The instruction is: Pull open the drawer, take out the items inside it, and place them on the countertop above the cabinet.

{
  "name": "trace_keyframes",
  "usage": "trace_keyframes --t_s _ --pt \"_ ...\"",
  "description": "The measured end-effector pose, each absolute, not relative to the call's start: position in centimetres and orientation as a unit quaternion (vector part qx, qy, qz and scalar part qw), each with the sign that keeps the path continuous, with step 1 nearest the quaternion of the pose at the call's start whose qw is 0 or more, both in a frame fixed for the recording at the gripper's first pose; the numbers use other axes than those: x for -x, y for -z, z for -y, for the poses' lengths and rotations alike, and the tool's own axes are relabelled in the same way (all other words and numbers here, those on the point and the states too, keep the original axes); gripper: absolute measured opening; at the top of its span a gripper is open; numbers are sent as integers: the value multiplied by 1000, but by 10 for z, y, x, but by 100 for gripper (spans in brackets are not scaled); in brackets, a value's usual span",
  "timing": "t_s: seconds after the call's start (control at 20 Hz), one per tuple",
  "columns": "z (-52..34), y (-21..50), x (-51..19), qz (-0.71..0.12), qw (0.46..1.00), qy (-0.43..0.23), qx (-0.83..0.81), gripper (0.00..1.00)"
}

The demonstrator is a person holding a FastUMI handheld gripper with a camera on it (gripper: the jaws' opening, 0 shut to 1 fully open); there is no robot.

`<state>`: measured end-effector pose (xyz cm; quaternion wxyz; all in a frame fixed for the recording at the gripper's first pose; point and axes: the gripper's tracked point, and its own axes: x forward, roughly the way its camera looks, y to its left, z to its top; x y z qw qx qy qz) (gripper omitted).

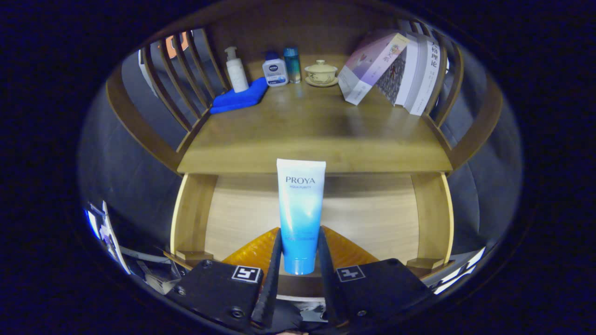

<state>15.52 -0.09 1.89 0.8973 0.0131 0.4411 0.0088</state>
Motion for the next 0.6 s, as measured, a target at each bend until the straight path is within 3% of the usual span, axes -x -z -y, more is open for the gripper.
trace_keyframes --t_s 0.6 --pt "18 -41 -268 -386 922 38 5 46"
